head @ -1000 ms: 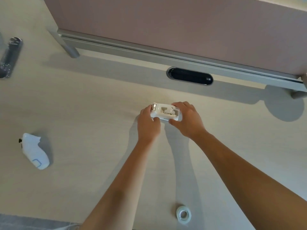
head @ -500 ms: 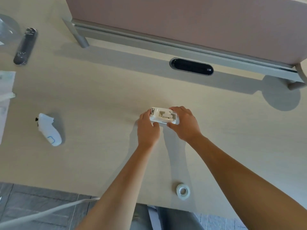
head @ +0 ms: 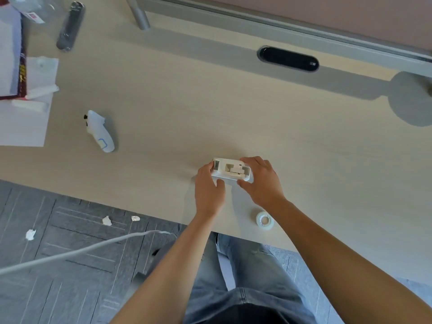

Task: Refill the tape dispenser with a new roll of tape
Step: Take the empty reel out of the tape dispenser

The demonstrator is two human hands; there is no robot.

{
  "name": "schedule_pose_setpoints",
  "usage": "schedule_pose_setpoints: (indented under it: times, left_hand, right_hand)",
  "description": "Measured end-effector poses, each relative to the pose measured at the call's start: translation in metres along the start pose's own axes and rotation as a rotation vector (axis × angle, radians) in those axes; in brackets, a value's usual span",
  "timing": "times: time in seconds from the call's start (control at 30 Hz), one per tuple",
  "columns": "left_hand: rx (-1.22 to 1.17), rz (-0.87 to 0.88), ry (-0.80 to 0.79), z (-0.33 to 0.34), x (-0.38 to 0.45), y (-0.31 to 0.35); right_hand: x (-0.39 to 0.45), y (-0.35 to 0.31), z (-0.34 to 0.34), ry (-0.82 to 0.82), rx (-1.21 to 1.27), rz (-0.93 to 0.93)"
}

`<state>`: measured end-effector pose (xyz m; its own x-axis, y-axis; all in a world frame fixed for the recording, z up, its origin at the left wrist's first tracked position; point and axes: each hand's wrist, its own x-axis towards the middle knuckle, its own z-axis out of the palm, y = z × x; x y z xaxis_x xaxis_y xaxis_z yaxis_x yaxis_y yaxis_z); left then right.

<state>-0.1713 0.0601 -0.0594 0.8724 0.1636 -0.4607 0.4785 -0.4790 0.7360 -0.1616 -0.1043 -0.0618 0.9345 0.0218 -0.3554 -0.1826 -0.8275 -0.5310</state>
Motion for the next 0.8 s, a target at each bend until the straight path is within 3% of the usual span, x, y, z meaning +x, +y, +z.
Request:
schedule_pose_setpoints:
  times: [0.4,0.8]
  left_hand:
    - [0.073,0.234,0.043,0.005,0.002,-0.031]
    - [0.114,0.521,0.206,0.020,0.017,-0.076]
  right_hand:
    - [-0.007,0.012,0.013,0.080,0.002,-0.050]
    - [-0.009,0.028,0.024,0.161,-0.015,-0.230]
